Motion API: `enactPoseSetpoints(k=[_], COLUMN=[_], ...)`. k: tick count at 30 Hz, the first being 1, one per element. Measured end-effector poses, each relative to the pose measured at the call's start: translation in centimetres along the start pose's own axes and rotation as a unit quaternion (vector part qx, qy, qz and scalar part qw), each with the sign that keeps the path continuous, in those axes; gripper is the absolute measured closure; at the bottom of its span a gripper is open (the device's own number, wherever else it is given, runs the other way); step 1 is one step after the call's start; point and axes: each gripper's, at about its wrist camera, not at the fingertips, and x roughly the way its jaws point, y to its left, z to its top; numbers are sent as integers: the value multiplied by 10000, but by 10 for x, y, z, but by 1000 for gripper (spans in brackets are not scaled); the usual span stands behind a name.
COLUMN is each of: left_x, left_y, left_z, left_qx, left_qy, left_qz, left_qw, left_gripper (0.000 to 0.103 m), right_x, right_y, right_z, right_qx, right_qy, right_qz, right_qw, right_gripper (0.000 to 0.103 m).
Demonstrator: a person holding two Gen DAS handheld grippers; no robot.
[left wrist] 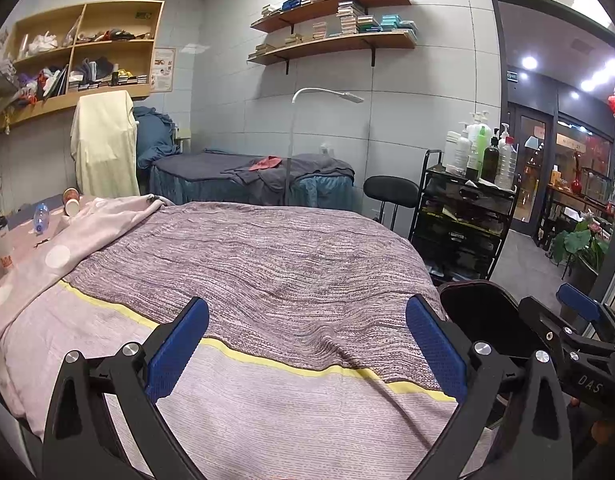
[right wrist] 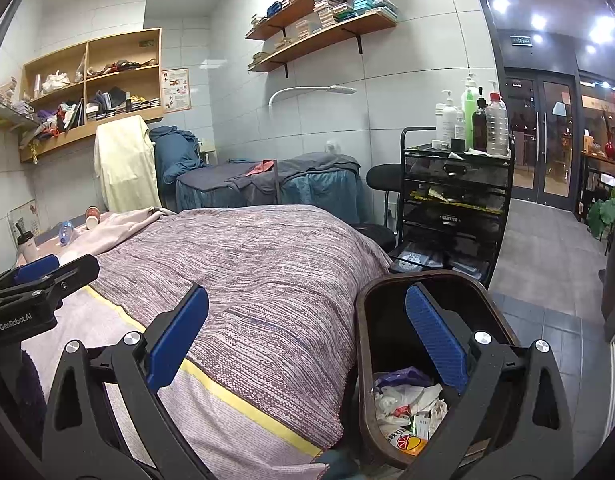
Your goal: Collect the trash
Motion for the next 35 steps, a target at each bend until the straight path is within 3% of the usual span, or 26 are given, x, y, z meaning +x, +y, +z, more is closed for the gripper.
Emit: enactPoseSetpoints(k=[35], left_x=[7], left_y=[2], left_z=[-3], left_qx=[-48], left_qy=[161], left_qz=[-43], left_qw=[9998], left_gripper=[6], right_x=[6], right_y=[-1], right_z=[-1], right_qx=[126], right_qy=[127], right_qz=[-60], right_qw=[9998], right_gripper=[6])
